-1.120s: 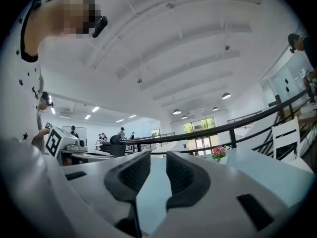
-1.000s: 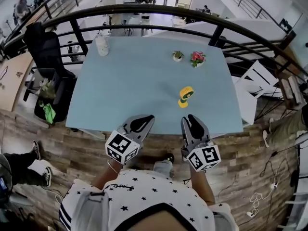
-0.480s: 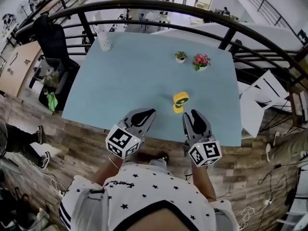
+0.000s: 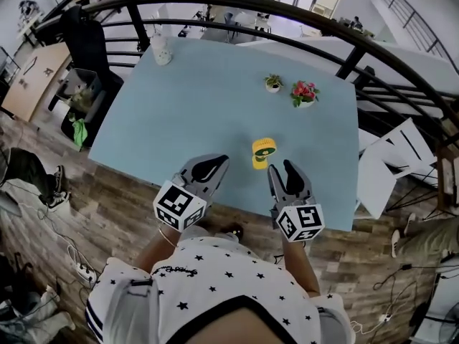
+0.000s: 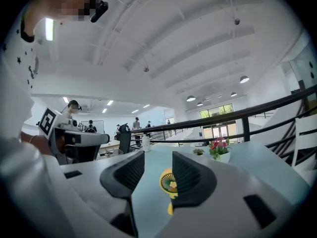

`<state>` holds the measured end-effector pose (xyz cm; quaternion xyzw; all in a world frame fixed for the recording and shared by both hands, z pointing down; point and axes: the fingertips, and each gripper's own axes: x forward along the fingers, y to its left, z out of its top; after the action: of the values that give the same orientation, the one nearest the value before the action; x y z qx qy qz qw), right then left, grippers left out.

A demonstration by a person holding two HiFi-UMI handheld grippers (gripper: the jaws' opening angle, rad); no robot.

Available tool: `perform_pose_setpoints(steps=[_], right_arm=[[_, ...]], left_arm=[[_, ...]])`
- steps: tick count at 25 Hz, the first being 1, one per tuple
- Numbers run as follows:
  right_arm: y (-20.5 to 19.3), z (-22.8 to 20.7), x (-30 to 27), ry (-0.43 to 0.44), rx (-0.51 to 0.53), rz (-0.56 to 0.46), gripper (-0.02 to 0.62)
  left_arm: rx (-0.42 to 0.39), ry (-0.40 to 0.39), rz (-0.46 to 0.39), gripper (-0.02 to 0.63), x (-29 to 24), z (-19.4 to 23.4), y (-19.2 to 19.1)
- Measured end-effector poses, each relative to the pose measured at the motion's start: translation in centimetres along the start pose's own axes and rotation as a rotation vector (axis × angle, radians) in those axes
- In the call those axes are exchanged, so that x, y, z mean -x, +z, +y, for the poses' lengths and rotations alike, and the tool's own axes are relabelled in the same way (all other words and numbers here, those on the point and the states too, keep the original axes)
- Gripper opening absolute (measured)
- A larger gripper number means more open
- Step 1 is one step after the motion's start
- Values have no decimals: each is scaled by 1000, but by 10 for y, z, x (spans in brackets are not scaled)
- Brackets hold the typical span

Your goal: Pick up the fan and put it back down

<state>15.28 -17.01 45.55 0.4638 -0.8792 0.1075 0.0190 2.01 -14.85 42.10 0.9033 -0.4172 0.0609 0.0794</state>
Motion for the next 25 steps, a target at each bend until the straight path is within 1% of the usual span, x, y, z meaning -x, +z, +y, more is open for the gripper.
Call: perform_pose_setpoints(steps=[8, 11, 16, 19, 25], right_arm=[[-22, -3, -15, 38, 9, 51, 186], [-36, -5, -21, 33, 12, 87, 196], [-68, -18, -32, -23, 23, 158, 215], [-86, -27, -40, -65, 30, 202, 222], [-116, -32, -57, -117, 34, 266, 225]], left_arm=[[4, 72, 4, 29, 7, 4, -4], [11, 87, 11, 29, 8, 8, -7], [29, 86, 31, 29, 6, 21, -16], [23, 77, 34, 29, 1, 34, -14], [18, 54, 38, 29, -11, 63, -11]])
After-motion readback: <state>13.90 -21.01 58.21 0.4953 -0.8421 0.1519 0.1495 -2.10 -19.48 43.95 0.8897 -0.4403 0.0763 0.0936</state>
